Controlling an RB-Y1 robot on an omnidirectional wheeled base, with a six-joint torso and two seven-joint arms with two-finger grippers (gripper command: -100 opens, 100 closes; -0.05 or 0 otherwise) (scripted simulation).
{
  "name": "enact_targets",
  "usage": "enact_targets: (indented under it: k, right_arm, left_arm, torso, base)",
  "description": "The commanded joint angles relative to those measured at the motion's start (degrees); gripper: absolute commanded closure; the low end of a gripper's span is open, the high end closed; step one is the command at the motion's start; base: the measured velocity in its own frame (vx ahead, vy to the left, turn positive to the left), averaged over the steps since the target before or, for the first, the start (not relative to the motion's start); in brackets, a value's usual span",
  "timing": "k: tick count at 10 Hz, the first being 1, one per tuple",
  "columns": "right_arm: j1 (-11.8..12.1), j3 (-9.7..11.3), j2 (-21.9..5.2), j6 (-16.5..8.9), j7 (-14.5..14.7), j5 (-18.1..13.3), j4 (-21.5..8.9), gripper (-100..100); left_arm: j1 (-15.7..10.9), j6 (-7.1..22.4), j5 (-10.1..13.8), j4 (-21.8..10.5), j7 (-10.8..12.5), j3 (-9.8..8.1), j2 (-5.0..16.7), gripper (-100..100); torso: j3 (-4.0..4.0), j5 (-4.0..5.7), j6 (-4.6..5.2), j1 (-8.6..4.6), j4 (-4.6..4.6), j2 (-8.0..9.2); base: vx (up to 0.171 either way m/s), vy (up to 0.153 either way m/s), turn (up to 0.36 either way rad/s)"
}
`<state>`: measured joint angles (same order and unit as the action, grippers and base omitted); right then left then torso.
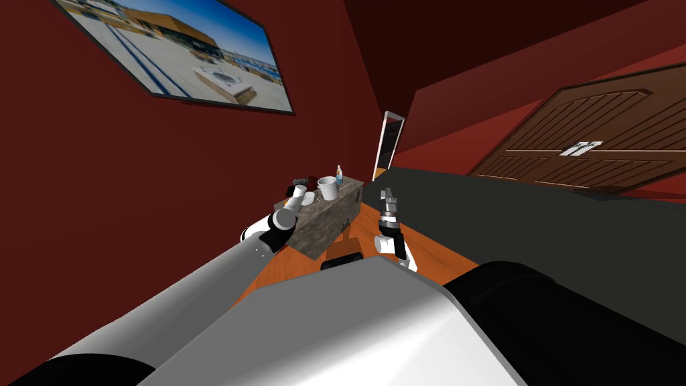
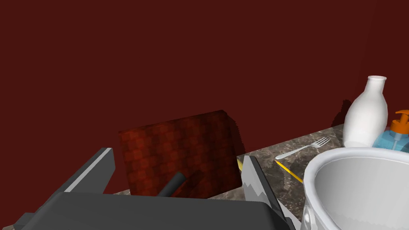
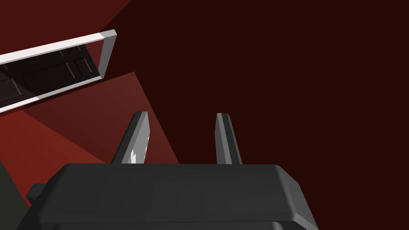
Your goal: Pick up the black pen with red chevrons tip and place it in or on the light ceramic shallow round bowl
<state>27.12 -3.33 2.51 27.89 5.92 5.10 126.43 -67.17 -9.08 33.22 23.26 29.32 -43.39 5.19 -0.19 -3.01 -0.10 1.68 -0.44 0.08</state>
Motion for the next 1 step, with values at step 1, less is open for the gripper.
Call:
enact_targets:
  k: [1]
  right_arm:
    - [0.0,0.0,0.0,0.0,0.0,0.0,0.0,0]
  left_arm:
    - [0.0,0.0,0.0,0.0,0.0,0.0,0.0,0]
  torso:
    - [0.0,0.0,0.0,0.0,0.0,0.0]
  base:
    - [0.0,0.0,0.0]
